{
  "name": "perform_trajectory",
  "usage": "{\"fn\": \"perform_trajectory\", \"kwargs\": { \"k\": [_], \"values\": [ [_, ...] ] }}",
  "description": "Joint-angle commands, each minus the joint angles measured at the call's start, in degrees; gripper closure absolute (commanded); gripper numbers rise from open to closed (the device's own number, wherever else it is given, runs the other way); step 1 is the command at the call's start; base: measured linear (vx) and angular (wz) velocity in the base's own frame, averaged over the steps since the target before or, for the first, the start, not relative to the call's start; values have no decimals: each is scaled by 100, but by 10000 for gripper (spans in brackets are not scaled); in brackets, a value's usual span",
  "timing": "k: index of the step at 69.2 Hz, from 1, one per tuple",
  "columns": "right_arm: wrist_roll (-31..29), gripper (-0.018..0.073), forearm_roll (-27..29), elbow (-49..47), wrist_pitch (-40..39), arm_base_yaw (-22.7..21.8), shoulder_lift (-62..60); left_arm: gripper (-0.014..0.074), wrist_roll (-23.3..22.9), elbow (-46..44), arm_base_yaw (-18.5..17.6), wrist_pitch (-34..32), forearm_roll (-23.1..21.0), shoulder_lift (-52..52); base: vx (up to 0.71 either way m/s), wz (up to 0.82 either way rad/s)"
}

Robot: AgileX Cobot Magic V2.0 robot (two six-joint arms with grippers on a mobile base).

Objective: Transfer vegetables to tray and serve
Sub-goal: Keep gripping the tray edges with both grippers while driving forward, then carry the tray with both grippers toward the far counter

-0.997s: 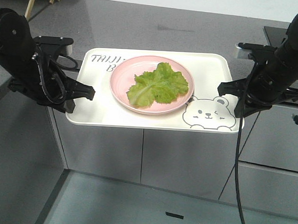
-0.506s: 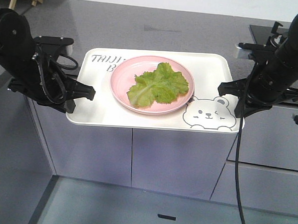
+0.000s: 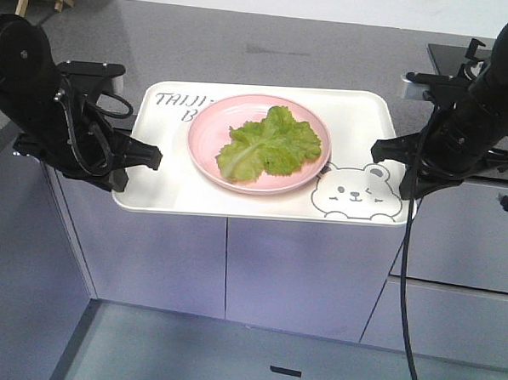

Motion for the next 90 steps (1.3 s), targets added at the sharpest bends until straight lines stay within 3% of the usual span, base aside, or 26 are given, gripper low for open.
{"fn": "perform_trajectory", "kwargs": {
  "k": [1, 90],
  "values": [
    [-222, 564, 645, -208, -277, 97, -349, 603, 191, -241, -159, -402, -643, -328, 1, 0],
    [-222, 564, 645, -208, -277, 97, -349, 603, 191, -241, -159, -402, -643, -328, 4, 1]
  ]
}}
